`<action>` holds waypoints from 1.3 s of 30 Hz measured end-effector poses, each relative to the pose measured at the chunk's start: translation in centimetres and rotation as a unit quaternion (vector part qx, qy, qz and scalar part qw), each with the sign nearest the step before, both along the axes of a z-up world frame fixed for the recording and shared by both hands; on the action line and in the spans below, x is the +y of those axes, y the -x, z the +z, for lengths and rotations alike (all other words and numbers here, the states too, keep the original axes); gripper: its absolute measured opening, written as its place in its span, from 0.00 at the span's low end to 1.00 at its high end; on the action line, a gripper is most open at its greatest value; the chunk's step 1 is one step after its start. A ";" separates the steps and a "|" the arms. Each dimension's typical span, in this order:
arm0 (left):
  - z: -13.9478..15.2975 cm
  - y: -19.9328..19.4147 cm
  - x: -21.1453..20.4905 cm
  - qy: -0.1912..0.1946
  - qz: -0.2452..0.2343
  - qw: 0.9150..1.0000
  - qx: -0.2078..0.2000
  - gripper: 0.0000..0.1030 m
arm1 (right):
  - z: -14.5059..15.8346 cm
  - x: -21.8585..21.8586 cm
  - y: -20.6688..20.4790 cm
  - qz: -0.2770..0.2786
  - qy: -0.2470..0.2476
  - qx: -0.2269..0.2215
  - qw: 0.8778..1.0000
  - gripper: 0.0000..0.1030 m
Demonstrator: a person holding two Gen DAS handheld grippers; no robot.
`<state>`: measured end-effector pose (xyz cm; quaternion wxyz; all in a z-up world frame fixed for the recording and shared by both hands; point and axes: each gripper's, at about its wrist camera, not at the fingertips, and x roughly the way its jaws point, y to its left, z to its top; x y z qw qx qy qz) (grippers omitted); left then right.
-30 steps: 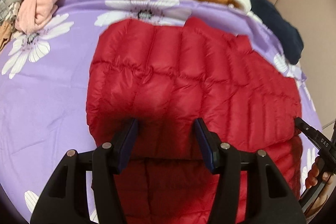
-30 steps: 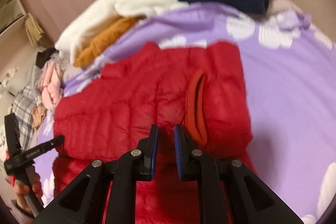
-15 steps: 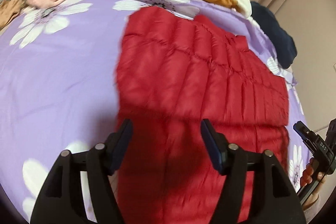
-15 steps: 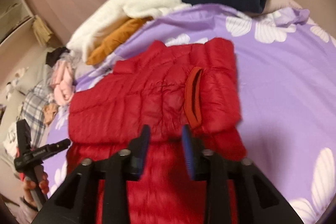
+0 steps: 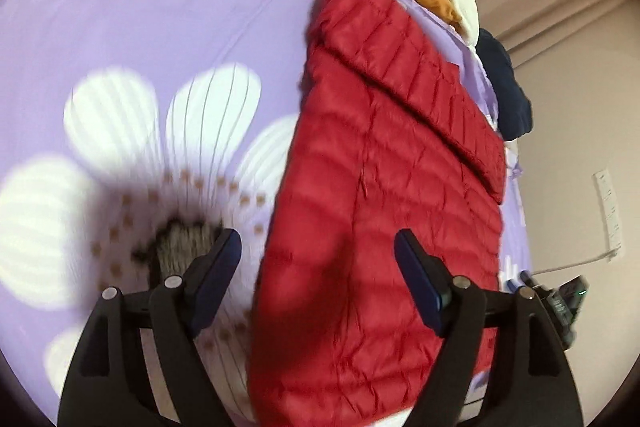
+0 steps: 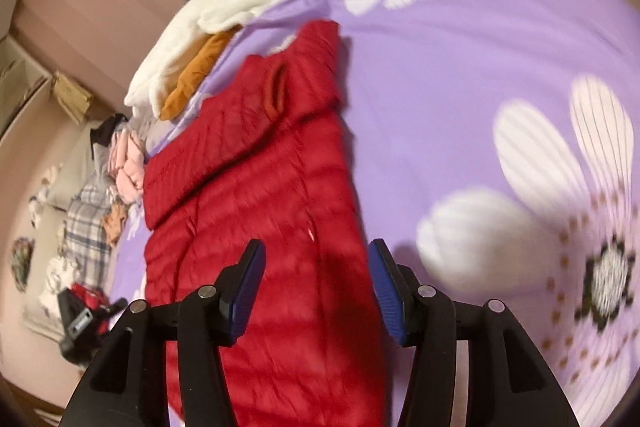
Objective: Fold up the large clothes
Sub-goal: 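Grasp the jacket hem with both grippers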
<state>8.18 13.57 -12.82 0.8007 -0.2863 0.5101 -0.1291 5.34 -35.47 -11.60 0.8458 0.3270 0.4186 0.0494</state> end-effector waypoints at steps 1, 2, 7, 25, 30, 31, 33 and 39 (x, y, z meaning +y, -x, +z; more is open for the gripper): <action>-0.3 0.7 0.0 0.020 0.001 1.000 0.002 0.77 | -0.4 0.0 0.3 0.001 -0.005 0.004 1.000 0.51; -0.6 1.2 -0.1 0.033 -0.001 0.999 0.005 0.77 | -0.8 0.0 0.6 0.003 -0.010 0.009 1.000 0.51; -0.9 3.0 -0.4 0.044 -0.004 0.999 0.003 0.77 | -2.0 0.6 1.8 0.017 -0.036 0.020 0.999 0.51; -1.8 5.7 -1.0 0.141 -0.043 0.989 0.016 0.76 | -4.5 1.5 4.9 0.061 -0.168 0.006 0.984 0.51; -2.1 5.1 -1.7 0.147 -0.031 0.988 0.023 0.61 | -4.3 2.2 4.8 0.055 -0.156 -0.007 0.986 0.51; -2.0 5.2 -1.7 0.141 -0.030 0.989 0.024 0.59 | -4.2 2.4 4.9 0.054 -0.150 -0.009 0.987 0.51; -1.8 5.4 -2.1 0.118 -0.035 0.992 0.023 0.47 | -4.0 2.7 5.1 0.053 -0.134 -0.013 0.990 0.46; -2.5 6.2 -1.5 0.113 -0.015 0.993 0.037 0.26 | -4.0 2.7 5.8 0.048 -0.124 -0.016 0.991 0.39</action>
